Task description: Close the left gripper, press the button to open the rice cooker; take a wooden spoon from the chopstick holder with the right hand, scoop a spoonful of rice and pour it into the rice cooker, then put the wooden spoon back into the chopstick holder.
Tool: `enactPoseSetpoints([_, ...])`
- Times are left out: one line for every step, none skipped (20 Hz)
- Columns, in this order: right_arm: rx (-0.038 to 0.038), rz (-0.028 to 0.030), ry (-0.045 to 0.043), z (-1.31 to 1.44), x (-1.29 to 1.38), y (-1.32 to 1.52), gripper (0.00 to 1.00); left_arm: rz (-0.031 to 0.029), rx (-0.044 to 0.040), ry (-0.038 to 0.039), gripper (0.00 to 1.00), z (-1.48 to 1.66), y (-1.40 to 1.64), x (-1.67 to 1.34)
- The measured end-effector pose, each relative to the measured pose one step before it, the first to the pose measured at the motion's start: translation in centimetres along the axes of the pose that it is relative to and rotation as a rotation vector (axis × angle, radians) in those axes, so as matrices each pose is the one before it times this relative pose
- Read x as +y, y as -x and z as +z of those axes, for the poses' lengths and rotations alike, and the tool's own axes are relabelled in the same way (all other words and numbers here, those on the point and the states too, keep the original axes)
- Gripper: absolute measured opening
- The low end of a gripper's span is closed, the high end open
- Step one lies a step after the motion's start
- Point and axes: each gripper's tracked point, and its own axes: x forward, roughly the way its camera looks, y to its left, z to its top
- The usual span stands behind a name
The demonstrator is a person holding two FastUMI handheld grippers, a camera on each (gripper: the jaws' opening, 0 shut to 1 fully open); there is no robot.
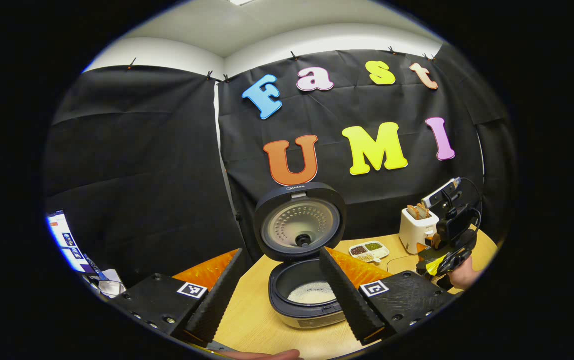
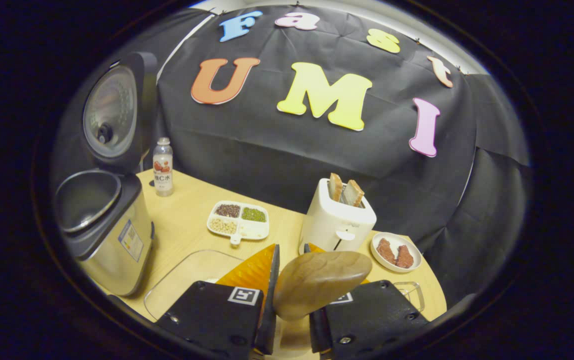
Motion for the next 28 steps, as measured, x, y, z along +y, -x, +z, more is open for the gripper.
enactPoseSetpoints([-0.00212, -0.00189, 0.0147, -0.178, 0.202, 0.149, 0.28, 0.0026, 0.00176, -0.00254, 0.96, -0.091, -0.055, 0.161])
enactPoseSetpoints([-0.00531, -0.00184, 0.00908, 0.101, 0.107, 0.058, 0.28, 0.00155, 0.00124, -0.00343, 0.95, -0.109, 0.001, 0.066])
enactPoseSetpoints([-0.00068, 0.00273, 0.00301, -0.055, 0.255, -0.121, 0.28, 0.00051, 0.00158, -0.00243, 0.95, -0.14, -0.105, 0.039])
enactPoseSetpoints([0.00286, 0.00333, 0.00669, -0.161, 0.205, -0.126, 0.28, 0.00065, 0.00179, -0.00056, 0.96, -0.07, 0.016, 0.089])
enactPoseSetpoints([0.01638, 0.009, -0.00156, -0.363, 0.329, -0.15, 0.28, -0.00072, 0.00192, -0.00017, 0.96, 0.0, -0.074, 0.069])
enactPoseSetpoints([0.01914, 0.01125, -0.01824, -0.791, 0.176, -0.172, 0.28, 0.00104, 0.00142, -0.00067, 0.95, -0.02, 0.056, -0.055])
enactPoseSetpoints([0.02076, 0.003, -0.02277, -0.833, 0.052, -0.024, 0.28, 0.00232, -0.00125, -0.00102, 0.96, -0.017, -0.055, 0.137])
enactPoseSetpoints([0.01183, 0.00376, -0.02834, -0.479, -0.009, 0.078, 0.28, 0.00312, -0.0025, -0.00127, 0.95, 0.032, 0.056, 0.239])
enactPoseSetpoints([-0.0035, -0.00191, -0.02084, 0.004, -0.032, 0.177, 0.33, 0.00511, -0.00164, -0.00113, 0.96, 0.151, -0.045, 0.303])
enactPoseSetpoints([0.0001, 0.00407, -0.00984, 0.029, -0.04, 0.051, 0.37, -0.00018, -0.00014, 0.00223, 0.96, -0.048, -0.149, 0.101])
enactPoseSetpoints([0.00262, 0.01162, -0.01291, 0.022, 0.265, -0.047, 0.37, 0.00214, 0.00032, 0.00391, 0.96, -0.044, -0.01, 0.094])
enactPoseSetpoints([0.00335, 0.01527, -0.01888, -0.093, 0.284, 0.022, 0.37, 0.00012, 0.00369, 0.00126, 0.96, -0.09, -0.047, 0.057])
enactPoseSetpoints([0.01295, 0.01433, -0.03244, -0.231, 0.354, 0.007, 0.37, 0.00404, 0.00125, -0.00055, 0.95, -0.032, -0.031, 0.166])
enactPoseSetpoints([0.00219, 0.01594, -0.03868, 0.015, 0.235, 0.108, 0.37, -0.00065, -0.0002, -0.00038, 0.96, 0.047, -0.059, 0.033])
enactPoseSetpoints([0.00484, 0.0184, -0.04404, -0.078, 0.3, -0.029, 0.37, -0.00045, -0.00142, -0.00136, 0.96, 0.098, -0.028, 0.074])
enactPoseSetpoints([0.00307, 0.0077, -0.0351, 0.035, 0.201, -0.053, 0.36, 0.00094, 0.00051, -0.00242, 0.95, -0.064, 0.017, 0.001])
enactPoseSetpoints([0.00772, 0.0143, -0.03422, 0.013, 0.113, -0.049, 0.37, 0.00011, -0.00092, -0.00166, 0.95, -0.112, 0.05, 0.101])
enactPoseSetpoints([0.00613, 0.02294, -0.04399, -0.196, 0.465, 0.013, 0.37, 0.00325, -0.00119, -0.00168, 0.95, 0.097, 0.008, 0.195])
enactPoseSetpoints([0.00572, 0.01418, -0.04486, -0.009, 0.132, 0.012, 0.37, 0.00136, 0.00082, -0.00103, 0.95, 0.048, -0.047, 0.113])
enactPoseSetpoints([0.00363, 0.01394, -0.04397, 0.04, 0.107, 0.02, 0.37, 0.00235, 0.00054, -0.00114, 0.95, 0.023, 0.01, 0.051])
enactPoseSetpoints([0.00488, 0.01556, -0.05512, -0.058, 0.112, 0.028, 0.37, 0.00029, 0.00229, -0.00114, 0.96, -0.05, 0.001, 0.072])
enactPoseSetpoints([0.00251, 0.01451, -0.04684, -0.066, 0.151, -0.125, 0.37, 0.00085, -0.00039, -0.00169, 0.96, 0.007, 0.007, -0.008])
enactPoseSetpoints([0.00249, 0.0097, -0.0376, -0.006, 0.099, -0.03, 0.37, 0.00103, 0.00045, -0.00183, 0.96, 0.058, 0.058, 0.109])
enactPoseSetpoints([0.00117, 0.01496, -0.03564, -0.004, 0.156, -0.061, 0.38, 0.00009, 0.00001, -0.0009, 0.96, -0.052, 0.003, 0.02])
enactPoseSetpoints([0.00131, 0.01362, -0.02221, -0.047, 0.24, -0.021, 0.37, -0.00112, -0.00063, -0.00042, 0.95, 0.035, 0.012, -0.001])
enactPoseSetpoints([0.00239, 0.01368, -0.0296, -0.161, 0.285, -0.145, 0.37, 0.00143, -0.00146, -0.00023, 0.96, 0.105, -0.165, 0.077])
enactPoseSetpoints([0.00117, 0.01075, -0.01959, 0.004, 0.179, -0.067, 0.38, 0.00058, 0.00059, -0.00003, 0.96, 0.006, 0.002, -0.015])
enactPoseSetpoints([0.00072, 0.01745, -0.02927, -0.024, 0.223, -0.058, 0.38, 0.00057, -0.00091, -0.00027, 0.96, 0.088, 0.072, 0.119])
